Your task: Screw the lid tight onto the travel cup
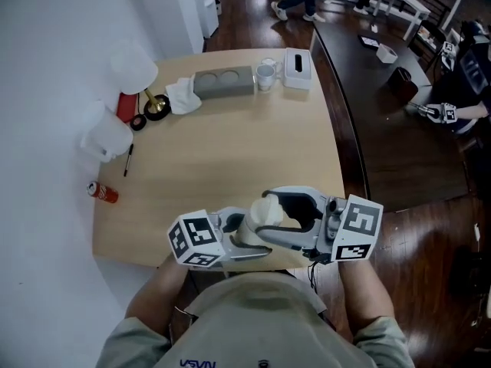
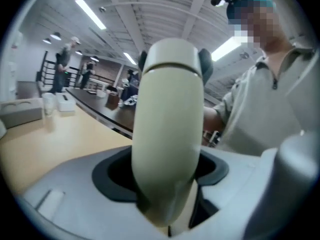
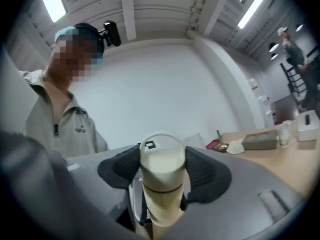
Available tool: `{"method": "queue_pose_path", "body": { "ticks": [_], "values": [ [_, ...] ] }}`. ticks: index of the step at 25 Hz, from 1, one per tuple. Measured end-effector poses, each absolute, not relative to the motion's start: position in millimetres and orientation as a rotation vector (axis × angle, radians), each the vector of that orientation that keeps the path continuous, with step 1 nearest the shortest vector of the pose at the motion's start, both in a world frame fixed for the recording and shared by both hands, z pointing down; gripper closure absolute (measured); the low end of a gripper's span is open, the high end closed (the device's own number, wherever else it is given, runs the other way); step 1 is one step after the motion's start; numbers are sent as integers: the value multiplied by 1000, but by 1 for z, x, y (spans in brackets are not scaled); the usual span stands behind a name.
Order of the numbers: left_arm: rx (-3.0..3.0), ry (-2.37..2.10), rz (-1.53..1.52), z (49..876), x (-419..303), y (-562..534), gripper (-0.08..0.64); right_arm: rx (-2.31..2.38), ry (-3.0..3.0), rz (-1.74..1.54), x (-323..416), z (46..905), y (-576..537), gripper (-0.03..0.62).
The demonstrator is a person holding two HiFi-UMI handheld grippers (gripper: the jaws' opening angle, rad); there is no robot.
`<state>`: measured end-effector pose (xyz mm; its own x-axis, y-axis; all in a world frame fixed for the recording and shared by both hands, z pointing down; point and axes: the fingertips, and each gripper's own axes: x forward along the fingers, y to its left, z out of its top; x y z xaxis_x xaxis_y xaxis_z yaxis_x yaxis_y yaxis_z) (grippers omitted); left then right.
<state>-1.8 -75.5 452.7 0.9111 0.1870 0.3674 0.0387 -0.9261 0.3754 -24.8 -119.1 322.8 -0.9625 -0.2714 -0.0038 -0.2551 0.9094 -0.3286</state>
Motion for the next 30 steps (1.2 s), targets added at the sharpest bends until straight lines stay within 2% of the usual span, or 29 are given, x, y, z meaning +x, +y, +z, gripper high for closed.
{"method": "queue_pose_path", "body": {
  "ticks": [5, 9, 12, 18, 24, 30],
  "values": [
    [2755, -461, 572, 467, -4, -129, 241, -903, 2753, -704, 0, 345, -164, 316],
    [2744, -933, 794, 487, -14, -151, 242, -1152, 2565, -829, 10, 365, -181, 318],
    [2707, -1115, 910, 503, -21, -159, 244, -1275, 2452, -927, 13, 382, -187, 318],
    [2684, -1045, 865, 511, -21, -154, 244, -1286, 2441, -976, 10, 391, -188, 318],
    [2698, -972, 799, 497, -20, -151, 244, -1239, 2522, -885, 5, 375, -183, 316],
    [2774, -599, 554, 453, -9, -131, 244, -1020, 2617, -744, 7, 336, -165, 278]
  ]
}}
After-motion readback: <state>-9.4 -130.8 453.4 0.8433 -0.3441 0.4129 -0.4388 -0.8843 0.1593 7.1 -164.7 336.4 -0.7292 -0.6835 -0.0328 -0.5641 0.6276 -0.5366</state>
